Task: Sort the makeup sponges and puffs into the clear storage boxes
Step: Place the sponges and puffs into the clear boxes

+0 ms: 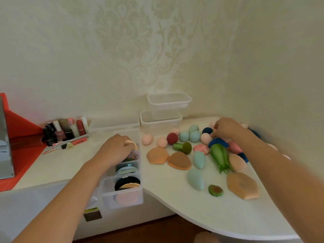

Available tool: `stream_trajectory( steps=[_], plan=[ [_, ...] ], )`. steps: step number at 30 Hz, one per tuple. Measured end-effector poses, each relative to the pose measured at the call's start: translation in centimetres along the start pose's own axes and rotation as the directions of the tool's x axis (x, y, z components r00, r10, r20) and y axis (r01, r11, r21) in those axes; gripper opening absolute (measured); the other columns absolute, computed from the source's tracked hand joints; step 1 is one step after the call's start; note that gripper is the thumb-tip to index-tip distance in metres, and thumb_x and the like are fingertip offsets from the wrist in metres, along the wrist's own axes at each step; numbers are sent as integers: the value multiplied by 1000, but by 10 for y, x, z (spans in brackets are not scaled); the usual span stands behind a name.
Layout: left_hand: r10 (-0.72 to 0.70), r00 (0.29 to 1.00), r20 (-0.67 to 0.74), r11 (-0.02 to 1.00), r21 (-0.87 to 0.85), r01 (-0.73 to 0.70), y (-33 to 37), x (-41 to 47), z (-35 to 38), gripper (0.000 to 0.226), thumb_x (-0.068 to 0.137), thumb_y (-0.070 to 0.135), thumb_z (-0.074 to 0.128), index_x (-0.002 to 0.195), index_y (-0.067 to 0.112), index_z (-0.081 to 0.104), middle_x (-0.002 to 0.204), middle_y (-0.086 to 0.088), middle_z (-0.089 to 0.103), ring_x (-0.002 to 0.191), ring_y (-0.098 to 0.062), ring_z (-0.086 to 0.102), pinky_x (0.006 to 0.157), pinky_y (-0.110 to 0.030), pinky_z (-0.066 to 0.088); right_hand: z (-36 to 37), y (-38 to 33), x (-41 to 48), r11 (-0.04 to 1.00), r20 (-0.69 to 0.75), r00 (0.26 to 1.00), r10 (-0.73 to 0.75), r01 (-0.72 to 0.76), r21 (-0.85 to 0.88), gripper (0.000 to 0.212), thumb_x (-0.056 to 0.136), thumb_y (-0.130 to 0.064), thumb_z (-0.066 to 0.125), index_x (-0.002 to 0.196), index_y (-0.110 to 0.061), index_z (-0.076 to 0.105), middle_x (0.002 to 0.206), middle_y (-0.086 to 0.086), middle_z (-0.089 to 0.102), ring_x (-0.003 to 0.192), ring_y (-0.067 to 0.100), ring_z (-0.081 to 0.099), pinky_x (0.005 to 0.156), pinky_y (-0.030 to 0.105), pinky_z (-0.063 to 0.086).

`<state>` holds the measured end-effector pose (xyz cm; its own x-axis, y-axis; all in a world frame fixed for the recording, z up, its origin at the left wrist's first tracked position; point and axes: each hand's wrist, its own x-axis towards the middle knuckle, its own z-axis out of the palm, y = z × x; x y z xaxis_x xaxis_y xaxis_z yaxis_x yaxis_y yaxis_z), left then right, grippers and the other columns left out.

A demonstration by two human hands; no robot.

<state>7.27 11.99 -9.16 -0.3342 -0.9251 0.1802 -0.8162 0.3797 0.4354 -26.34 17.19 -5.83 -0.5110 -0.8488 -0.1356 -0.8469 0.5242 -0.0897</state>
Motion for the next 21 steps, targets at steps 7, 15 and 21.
stream_trajectory(
  steps=[7,15,21],
  plan=[
    [-15,1000,19,999,-34,15,3,-4,0,16,87,24,51,94,23,65,93,-1,62,88,-20,56,77,-34,45,5,-4,2,996,-254,966,40,-19,85,25,89,-16,53,105,-2,66,95,11,68,86,26,63,72,29,47],
    [-22,998,52,999,-23,24,1,-2,1,16,87,27,50,97,25,62,92,1,64,86,-18,57,76,-35,47,-29,-70,-36,742,-582,800,-149,479,468,32,96,-28,49,89,-3,66,76,14,68,61,22,63,63,33,50],
    [-11,999,32,1000,-13,11,-2,0,4,20,86,32,51,99,20,62,98,0,58,92,-18,53,77,-33,43,-14,-131,-56,586,-360,805,-472,592,554,32,91,-36,58,84,-8,71,62,3,60,43,9,46,47,19,38]
  ],
)
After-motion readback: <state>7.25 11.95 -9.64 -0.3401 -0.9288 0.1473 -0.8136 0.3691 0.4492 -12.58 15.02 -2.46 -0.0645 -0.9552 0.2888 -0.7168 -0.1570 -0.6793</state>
